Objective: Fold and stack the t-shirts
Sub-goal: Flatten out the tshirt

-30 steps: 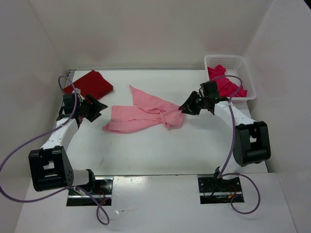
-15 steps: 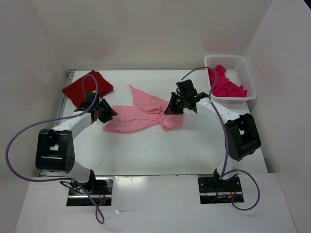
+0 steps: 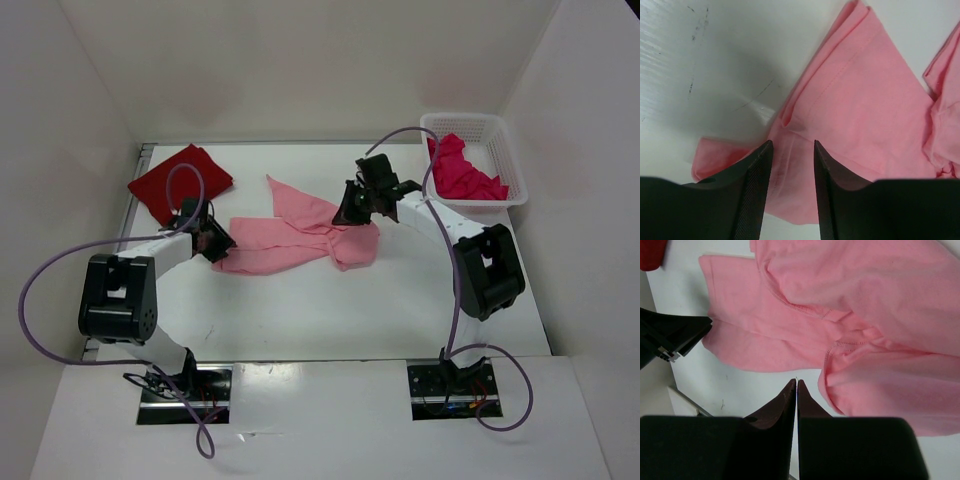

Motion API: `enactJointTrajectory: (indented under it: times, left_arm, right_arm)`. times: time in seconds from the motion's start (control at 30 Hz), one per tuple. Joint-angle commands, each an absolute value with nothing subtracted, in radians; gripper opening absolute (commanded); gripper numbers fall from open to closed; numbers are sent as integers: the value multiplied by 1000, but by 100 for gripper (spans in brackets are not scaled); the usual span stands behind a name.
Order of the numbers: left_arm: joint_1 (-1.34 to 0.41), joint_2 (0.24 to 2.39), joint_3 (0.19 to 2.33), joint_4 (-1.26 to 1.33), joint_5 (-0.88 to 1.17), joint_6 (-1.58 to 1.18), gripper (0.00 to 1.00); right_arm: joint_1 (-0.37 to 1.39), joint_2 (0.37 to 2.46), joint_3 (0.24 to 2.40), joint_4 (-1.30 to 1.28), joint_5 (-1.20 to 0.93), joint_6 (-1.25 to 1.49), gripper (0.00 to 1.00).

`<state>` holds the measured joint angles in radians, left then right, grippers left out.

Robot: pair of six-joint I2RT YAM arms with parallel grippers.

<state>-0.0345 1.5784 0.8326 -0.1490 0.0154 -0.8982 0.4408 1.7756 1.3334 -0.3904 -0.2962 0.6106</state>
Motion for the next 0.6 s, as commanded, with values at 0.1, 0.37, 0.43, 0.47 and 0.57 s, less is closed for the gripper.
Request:
enactJointTrajectory:
  times: [0.1, 0.37, 0.43, 0.47, 0.57]
  left_arm:
    - [-35, 1667, 845, -98, 6, -936, 44]
    - [-35, 1620, 831, -89, -37, -968, 39]
    - [-35, 1609, 842, -89, -37, -977, 39]
    - [-35, 1609, 842, -89, -37, -977, 37]
    - [-35, 1634, 876, -89, -26, -977, 37]
  right_arm:
    - [463, 1786, 1361, -377, -311, 589, 9]
    - [463, 1804, 1339, -377, -305, 580, 14]
    - [463, 1804, 1330, -377, -314, 580, 14]
    - [463, 1804, 1330, -377, -314, 580, 14]
    - [463, 1804, 1319, -377, -324, 580, 14]
